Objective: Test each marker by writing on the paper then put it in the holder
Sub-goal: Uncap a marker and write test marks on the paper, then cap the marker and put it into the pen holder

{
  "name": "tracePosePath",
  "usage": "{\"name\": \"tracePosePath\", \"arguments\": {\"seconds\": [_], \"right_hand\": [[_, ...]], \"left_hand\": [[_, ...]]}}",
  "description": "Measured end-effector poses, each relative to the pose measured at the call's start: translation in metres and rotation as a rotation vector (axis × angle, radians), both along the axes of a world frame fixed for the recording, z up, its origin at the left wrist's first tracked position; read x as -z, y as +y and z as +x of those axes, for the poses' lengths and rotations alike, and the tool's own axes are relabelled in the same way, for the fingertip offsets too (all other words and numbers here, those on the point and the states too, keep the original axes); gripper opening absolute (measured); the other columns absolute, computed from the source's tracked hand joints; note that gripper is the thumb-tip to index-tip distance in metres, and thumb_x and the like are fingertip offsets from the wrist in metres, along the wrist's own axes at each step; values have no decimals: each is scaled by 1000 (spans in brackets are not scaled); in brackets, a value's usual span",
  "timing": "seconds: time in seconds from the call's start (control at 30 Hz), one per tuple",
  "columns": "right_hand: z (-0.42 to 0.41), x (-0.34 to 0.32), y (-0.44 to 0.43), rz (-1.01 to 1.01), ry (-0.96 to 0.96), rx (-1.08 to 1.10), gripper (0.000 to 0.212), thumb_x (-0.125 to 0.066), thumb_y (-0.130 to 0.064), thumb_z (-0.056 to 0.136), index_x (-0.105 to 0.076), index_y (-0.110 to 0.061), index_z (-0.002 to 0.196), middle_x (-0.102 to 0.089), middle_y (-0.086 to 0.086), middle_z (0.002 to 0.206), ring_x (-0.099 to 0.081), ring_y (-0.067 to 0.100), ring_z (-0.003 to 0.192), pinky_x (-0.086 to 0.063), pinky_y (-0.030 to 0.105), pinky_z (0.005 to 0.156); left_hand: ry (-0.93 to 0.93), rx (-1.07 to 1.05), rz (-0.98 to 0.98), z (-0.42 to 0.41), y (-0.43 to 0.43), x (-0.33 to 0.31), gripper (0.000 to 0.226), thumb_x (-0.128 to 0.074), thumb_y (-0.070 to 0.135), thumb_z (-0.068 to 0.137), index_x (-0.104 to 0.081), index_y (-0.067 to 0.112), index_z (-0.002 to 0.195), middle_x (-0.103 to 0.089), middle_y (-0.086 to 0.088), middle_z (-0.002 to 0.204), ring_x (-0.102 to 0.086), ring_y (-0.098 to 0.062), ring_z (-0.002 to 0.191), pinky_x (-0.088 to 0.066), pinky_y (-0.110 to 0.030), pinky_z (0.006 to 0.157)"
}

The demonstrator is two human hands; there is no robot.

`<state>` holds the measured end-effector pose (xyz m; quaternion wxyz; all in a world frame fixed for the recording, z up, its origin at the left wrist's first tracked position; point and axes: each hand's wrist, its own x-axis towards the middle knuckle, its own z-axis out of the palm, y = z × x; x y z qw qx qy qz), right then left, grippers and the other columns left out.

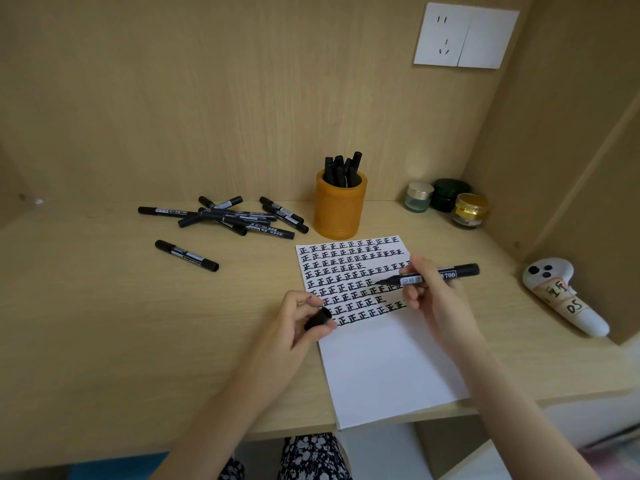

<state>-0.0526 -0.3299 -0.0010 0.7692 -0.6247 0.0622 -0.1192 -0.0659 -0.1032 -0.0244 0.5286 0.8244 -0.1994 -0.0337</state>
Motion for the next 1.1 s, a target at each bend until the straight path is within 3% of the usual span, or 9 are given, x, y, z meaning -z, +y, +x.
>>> {"name": "tracePosePath", "arguments": {"seconds": [0.07, 0.13, 0.4, 0.67, 0.77, 1.0, 1.1], "right_hand": [[-3, -3, 11, 32, 24, -57, 19, -60, -24, 90, -54, -11, 77, -44, -2, 48, -38, 14, 46, -33, 23, 51], [-6, -5, 22, 31, 40, -77, 24, -63, -23, 88, -47, -17, 71, -45, -1, 47, -39, 14, 44, -29, 25, 51], [-11, -7, 49, -64, 15, -37, 38, -69, -18, 86, -43, -21, 59, -39, -1, 44, -34, 13, 41, -25, 20, 42], [-16, -5, 62, -180, -46, -170, 16, -69, -16, 83, -62, -11, 70, -52, 6, 50, -45, 9, 41, -34, 15, 42], [-16, -5, 65, -211, -48, -252, 14, -67, -24, 81, -66, -12, 76, -58, 3, 54, -48, 7, 44, -32, 14, 43], [-12, -11, 72, -266, -74, -264, 15, -65, -10, 88, -68, -15, 74, -49, -4, 46, -39, 6, 41, -33, 14, 44], [-6, -15, 75, -297, -81, -299, 35, -65, -11, 89, -68, -25, 57, -48, -3, 45, -37, 7, 41, -32, 16, 45]], "left_hand": [[20, -40, -44, 0, 1, -2, 22, -62, 28, 87, -46, 32, 101, -68, 27, 96, -61, -25, 88, -48, -40, 85], [36, -85, -73, 0, 2, -3, 22, -67, 30, 83, -50, 31, 97, -70, 23, 95, -62, -24, 88, -47, -46, 87], [35, -147, -145, 4, 2, 0, 21, -73, 26, 77, -57, 30, 91, -68, 14, 95, -61, -3, 86, -50, -33, 86], [-15, -132, -153, 5, 2, 1, 19, -73, 21, 77, -58, 27, 87, -68, 19, 90, -58, 3, 76, -45, -18, 73], [-4, -136, -173, 4, 3, -1, 14, -70, 23, 79, -59, 27, 87, -68, 21, 93, -62, 1, 85, -48, -21, 80], [-20, -190, -298, 4, 4, -3, 12, -67, 12, 81, -61, 20, 87, -70, 18, 91, -65, -1, 89, -49, -19, 83], [-44, -200, -356, 2, 5, -4, 10, -66, 10, 81, -61, 17, 86, -72, 10, 88, -66, -8, 86, -50, -19, 81]]}}
